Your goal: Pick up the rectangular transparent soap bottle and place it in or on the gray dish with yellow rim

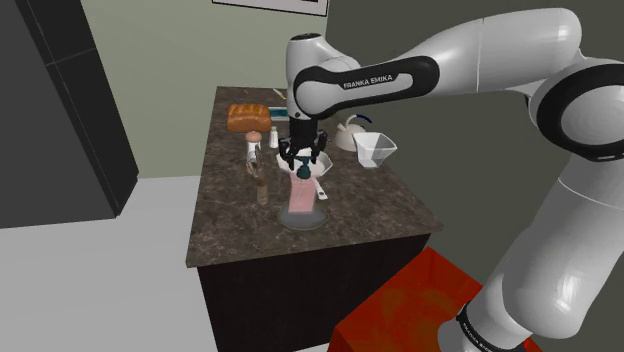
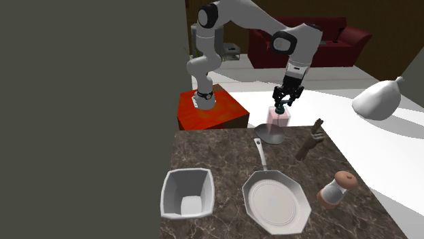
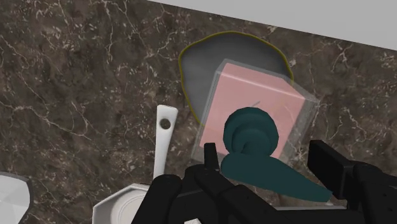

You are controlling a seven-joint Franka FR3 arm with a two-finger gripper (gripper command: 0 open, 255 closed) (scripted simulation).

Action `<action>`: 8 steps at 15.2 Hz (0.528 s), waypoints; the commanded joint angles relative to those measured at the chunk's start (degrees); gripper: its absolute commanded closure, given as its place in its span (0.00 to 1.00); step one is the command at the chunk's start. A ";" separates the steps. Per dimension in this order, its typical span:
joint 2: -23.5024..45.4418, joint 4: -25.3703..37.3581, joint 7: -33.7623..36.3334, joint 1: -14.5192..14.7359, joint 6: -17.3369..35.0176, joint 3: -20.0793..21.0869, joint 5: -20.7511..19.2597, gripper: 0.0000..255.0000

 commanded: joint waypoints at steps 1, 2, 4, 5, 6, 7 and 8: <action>0.25 -1.34 0.22 -0.01 1.61 -0.02 -0.13 1.00; 0.42 -1.90 0.33 -0.01 2.34 -0.03 -0.20 1.00; 0.74 -2.94 0.53 -0.02 3.68 -0.05 -0.34 1.00; 0.75 -2.92 0.54 -0.02 3.67 -0.05 -0.34 1.00; 0.75 -2.92 0.54 -0.02 3.67 -0.05 -0.34 1.00; 0.76 -2.92 0.54 -0.02 3.67 -0.05 -0.34 1.00; 0.76 -2.92 0.54 -0.02 3.67 -0.05 -0.34 1.00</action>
